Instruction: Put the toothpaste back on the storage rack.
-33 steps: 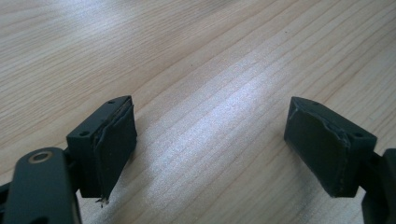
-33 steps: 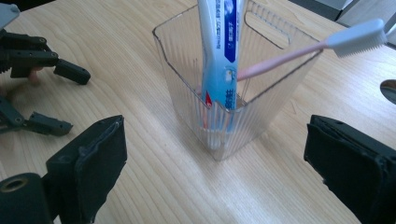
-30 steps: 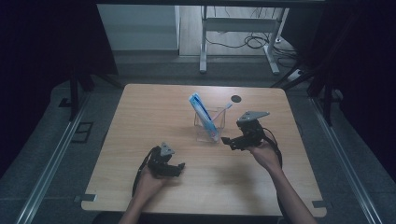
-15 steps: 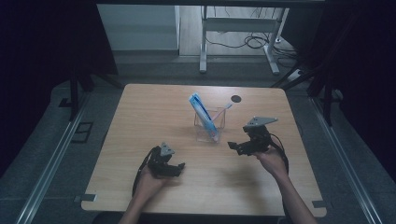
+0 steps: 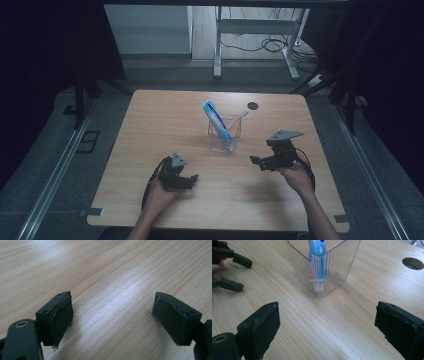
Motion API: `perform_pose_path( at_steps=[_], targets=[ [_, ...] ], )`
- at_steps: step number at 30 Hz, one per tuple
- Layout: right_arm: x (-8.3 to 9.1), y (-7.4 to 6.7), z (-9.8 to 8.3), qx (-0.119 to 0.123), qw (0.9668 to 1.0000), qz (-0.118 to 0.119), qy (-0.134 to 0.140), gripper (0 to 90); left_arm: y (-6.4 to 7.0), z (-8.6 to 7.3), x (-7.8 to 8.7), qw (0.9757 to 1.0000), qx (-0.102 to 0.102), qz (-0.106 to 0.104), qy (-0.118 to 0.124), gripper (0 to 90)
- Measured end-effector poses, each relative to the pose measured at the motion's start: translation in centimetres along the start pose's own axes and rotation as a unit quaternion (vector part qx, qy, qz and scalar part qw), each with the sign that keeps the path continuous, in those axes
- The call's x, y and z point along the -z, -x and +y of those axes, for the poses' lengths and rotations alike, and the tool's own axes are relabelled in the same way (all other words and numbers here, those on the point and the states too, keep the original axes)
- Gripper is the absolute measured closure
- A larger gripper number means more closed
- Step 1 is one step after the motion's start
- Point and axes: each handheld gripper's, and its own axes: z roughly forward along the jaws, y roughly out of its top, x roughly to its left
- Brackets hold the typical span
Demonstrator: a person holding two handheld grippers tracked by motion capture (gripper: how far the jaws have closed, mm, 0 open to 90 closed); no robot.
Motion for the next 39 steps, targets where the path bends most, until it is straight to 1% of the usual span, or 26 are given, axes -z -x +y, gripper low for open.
perform_pose_path(
  at_steps=[12, 18, 22, 29, 39],
  targets=[
    [1.0, 0.3, -2.0, -0.004, 0.9999, -0.014, -0.006, 5.8, 0.0, 0.0, 0.0, 1.0, 0.002, 0.0, 0.001, 16.9],
    [1.5, 0.3, -3.0, -0.004, 0.9997, -0.023, -0.011, 5.9, 0.0, 0.0, 0.0, 1.0, 0.003, 0.0, 0.001, 16.9],
    [1.7, 0.2, -3.8, -0.008, 0.9996, -0.026, -0.011, 5.9, 0.0, 0.0, 0.0, 1.0, 0.001, 0.0, 0.0, 16.9],
    [1.6, 0.1, -5.3, -0.016, 0.9994, -0.028, -0.013, 5.9, 0.0, 0.0, 0.0, 1.0, 0.003, 0.0, 0.0, 16.9],
    [1.2, -0.3, -7.4, -0.019, 0.9991, -0.032, -0.022, 6.1, 0.1, 0.0, 0.0, 1.0, 0.005, 0.001, 0.002, 16.9]
  ],
)
